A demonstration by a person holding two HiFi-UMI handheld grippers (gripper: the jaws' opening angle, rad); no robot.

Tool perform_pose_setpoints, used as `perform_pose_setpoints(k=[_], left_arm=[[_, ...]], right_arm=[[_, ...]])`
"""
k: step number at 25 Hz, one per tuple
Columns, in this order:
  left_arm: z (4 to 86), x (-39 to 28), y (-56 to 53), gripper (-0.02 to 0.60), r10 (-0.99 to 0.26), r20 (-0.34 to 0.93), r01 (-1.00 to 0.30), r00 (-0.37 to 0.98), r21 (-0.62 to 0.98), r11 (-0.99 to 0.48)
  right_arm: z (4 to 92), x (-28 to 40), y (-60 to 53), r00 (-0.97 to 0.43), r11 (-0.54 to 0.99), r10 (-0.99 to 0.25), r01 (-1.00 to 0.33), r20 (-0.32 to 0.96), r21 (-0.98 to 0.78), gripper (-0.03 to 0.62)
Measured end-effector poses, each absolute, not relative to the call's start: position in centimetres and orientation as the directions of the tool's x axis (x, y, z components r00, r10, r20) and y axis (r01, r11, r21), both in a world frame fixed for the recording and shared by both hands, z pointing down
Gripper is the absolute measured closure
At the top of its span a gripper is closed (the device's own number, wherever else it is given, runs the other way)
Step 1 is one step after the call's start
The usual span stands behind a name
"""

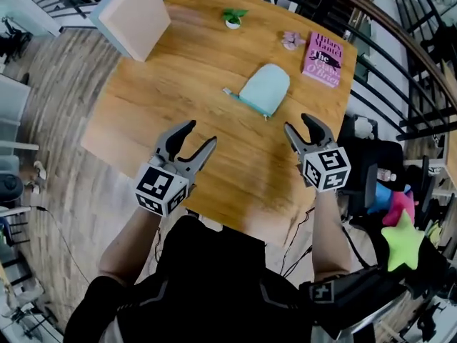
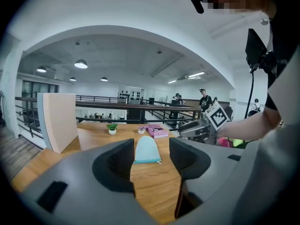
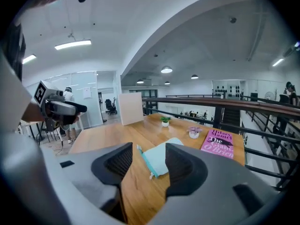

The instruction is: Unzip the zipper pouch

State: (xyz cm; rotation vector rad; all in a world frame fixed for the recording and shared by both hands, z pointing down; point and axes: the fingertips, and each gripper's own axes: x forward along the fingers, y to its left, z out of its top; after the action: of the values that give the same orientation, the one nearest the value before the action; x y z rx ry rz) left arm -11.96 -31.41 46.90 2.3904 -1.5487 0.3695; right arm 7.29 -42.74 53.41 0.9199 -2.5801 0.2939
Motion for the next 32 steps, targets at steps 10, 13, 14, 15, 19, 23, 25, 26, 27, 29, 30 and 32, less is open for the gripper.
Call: perform_pose_setpoints(k=[10,13,14,15,19,23,25,26,27,29,30,32], left_arm=[[51.7,-13.0,-30.9,0.347,-0.846,0.431,-0.950,0.313,0.146,-0.277],[52.8,-13.3,-30.3,0.347,-0.839,0.456,-0.955,0.297,0.146,-0.259],[53.1,-13.5,-30.0,0.347,-0.836,0.466,-0.957,0.290,0.144,-0.252],[53.4,-13.7,-29.7,0.347,-0.833,0.475,-0.959,0.284,0.141,-0.246],[54.7,-14.4,-28.7,0.347,-0.809,0.520,-0.961,0.274,0.127,-0.244],[55.6,-14.7,-28.0,0.347,-0.794,0.548,-0.964,0.263,0.122,-0.236],[55.9,-14.5,-27.9,0.347,-0.781,0.566,-0.962,0.264,0.100,-0.253],[55.9,-14.5,-27.9,0.347,-0.781,0.566,-0.961,0.264,0.084,-0.264],[55.9,-14.5,-28.0,0.347,-0.782,0.564,-0.959,0.265,0.073,-0.273],[55.9,-14.5,-27.9,0.347,-0.783,0.560,-0.957,0.270,0.070,-0.280],[55.9,-14.6,-27.9,0.347,-0.784,0.559,-0.958,0.270,0.072,-0.279],[56.1,-14.9,-27.8,0.347,-0.783,0.562,-0.959,0.267,0.071,-0.276]], right_arm=[[63.1,5.0,-46.2,-0.717,0.835,-0.431,-0.547,0.547,-0.058,0.385],[65.5,4.3,-46.8,-0.707,0.858,-0.401,-0.512,0.583,-0.031,0.385],[66.2,4.1,-46.9,-0.706,0.869,-0.384,-0.494,0.595,-0.025,0.390],[66.9,3.8,-46.8,-0.708,0.880,-0.364,-0.474,0.605,-0.025,0.402],[69.5,3.2,-47.1,-0.704,0.915,-0.303,-0.403,0.642,-0.009,0.413],[71.1,2.7,-47.6,-0.693,0.936,-0.281,-0.351,0.664,0.031,0.434],[71.7,2.5,-47.9,-0.691,0.941,-0.274,-0.335,0.669,0.039,0.444],[71.9,2.4,-47.9,-0.689,0.944,-0.270,-0.326,0.673,0.045,0.445],[72.2,2.3,-47.9,-0.686,0.948,-0.265,-0.314,0.678,0.052,0.451],[72.7,2.1,-47.7,-0.679,0.954,-0.253,-0.293,0.689,0.062,0.462],[72.9,2.1,-47.7,-0.677,0.955,-0.251,-0.289,0.692,0.064,0.471],[72.9,1.8,-47.9,-0.686,0.955,-0.253,-0.289,0.682,0.064,0.494]])
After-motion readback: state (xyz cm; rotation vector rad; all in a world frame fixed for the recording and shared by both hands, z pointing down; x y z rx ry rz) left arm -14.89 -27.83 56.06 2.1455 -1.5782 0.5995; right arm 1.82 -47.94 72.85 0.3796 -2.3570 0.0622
